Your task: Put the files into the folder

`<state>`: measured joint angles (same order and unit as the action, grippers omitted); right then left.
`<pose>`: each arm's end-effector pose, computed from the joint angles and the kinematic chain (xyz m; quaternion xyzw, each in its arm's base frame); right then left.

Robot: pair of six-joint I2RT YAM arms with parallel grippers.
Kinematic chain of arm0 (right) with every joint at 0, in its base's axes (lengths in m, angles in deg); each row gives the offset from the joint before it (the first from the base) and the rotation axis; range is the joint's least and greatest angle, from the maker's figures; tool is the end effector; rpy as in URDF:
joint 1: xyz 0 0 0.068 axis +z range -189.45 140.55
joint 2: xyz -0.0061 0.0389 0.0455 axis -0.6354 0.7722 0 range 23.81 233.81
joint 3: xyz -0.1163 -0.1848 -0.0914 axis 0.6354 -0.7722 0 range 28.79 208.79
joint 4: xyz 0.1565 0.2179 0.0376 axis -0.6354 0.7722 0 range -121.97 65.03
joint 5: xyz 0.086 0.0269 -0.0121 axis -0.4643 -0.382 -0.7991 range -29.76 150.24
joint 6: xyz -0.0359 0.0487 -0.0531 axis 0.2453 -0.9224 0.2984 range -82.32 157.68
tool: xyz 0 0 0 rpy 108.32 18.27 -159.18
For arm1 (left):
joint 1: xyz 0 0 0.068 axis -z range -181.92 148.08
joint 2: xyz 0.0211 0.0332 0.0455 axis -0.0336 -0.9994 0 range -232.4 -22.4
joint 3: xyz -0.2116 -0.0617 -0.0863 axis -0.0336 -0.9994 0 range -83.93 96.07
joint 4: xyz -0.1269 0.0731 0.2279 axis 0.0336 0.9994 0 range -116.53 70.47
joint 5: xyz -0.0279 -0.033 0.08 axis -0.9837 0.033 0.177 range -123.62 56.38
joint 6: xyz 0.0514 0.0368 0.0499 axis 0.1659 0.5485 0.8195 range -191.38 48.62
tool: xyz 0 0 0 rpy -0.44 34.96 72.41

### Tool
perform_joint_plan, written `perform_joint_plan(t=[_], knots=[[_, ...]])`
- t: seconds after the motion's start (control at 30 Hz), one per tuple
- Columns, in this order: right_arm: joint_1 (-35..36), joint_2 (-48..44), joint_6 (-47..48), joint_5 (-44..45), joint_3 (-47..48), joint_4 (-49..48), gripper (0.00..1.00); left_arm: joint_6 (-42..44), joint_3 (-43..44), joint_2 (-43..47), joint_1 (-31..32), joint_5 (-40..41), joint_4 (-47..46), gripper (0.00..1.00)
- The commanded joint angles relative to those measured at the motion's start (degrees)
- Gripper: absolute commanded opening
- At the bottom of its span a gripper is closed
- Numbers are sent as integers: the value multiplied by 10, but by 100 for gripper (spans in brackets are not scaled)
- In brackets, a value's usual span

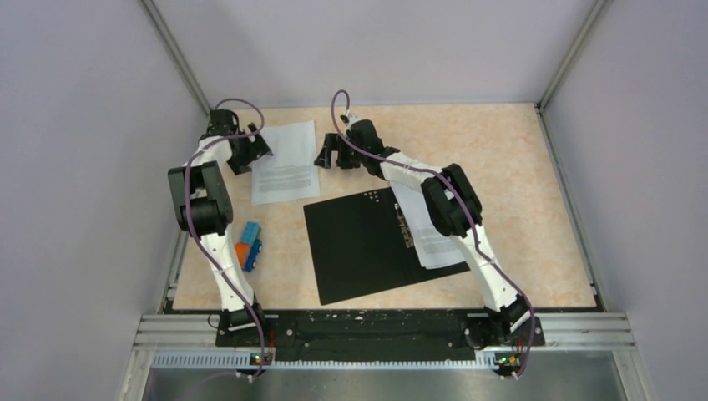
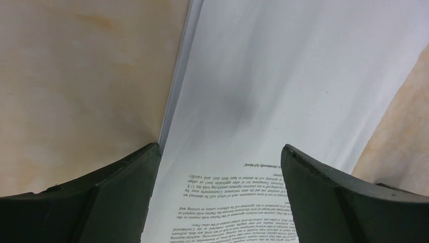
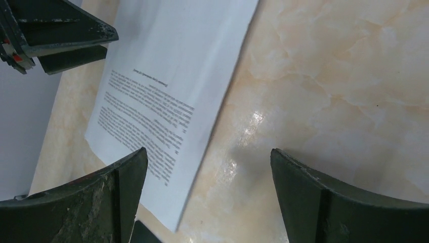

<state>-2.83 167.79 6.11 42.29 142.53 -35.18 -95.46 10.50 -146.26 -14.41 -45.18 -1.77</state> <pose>0.4516 0.3624 0.1063 -0.1185 0.8380 0.3993 0.3526 0.4726 0.0903 0.1132 -0.2676 0.9087 -0.1261 0.2947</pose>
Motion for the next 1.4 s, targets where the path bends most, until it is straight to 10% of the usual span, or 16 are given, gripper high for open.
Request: perform_joint_plan(t=[0.0, 0.53, 1.37], knots=[[8, -11, -3, 33, -12, 16, 91, -10, 15, -32, 57, -45, 52, 93], [-20, -150, -2, 107, -188, 46, 91, -31, -51, 41, 136, 3, 21, 94], [-32, 40, -1, 15, 78, 177, 93, -31, 138, -110, 148, -18, 89, 94]])
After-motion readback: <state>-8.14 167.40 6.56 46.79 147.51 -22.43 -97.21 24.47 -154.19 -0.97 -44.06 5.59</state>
